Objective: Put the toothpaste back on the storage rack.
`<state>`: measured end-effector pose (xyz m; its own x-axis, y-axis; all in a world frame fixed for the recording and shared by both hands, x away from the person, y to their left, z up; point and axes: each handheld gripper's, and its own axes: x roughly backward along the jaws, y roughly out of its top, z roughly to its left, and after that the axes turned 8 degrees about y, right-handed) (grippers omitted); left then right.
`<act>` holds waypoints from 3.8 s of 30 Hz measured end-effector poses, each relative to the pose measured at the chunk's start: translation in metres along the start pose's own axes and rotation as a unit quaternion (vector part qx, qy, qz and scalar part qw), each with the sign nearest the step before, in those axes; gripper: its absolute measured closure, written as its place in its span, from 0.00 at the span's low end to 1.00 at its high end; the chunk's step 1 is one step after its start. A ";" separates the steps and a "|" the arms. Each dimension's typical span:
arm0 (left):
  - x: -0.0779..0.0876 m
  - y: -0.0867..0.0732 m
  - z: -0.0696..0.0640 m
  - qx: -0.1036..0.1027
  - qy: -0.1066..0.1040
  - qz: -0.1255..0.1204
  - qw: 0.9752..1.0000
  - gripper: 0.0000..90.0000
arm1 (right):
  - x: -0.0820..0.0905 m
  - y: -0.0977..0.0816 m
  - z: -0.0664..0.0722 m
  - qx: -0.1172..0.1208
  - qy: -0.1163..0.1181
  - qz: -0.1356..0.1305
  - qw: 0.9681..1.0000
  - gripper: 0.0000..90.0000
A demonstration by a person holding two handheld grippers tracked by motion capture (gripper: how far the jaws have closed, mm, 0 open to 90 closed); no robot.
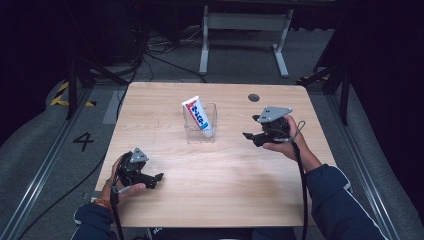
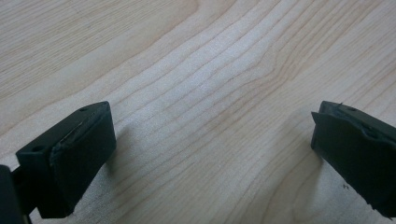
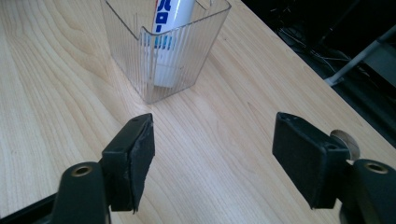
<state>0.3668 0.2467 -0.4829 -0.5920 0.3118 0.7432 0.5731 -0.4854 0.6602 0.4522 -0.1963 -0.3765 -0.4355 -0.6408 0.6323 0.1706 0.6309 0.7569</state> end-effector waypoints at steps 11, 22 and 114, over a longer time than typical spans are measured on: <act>0.000 0.000 0.000 0.002 -0.002 0.001 1.000 0.00 | 0.002 -0.018 0.007 -0.011 -0.023 0.018 1.000 0.25; 0.000 0.000 -0.001 0.003 -0.002 0.001 1.000 0.00 | 0.010 -0.040 0.013 -0.019 -0.035 0.028 0.999 0.26; -0.001 0.001 0.001 -0.007 -0.002 0.000 1.000 0.00 | 0.069 -0.196 0.031 -0.214 -0.050 0.025 0.975 0.18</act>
<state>0.3687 0.2466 -0.4826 -0.5902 0.3145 0.7434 0.5656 -0.4960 0.6589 0.3609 -0.3507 -0.4868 -0.4978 -0.5541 0.6672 0.5375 0.4067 0.7387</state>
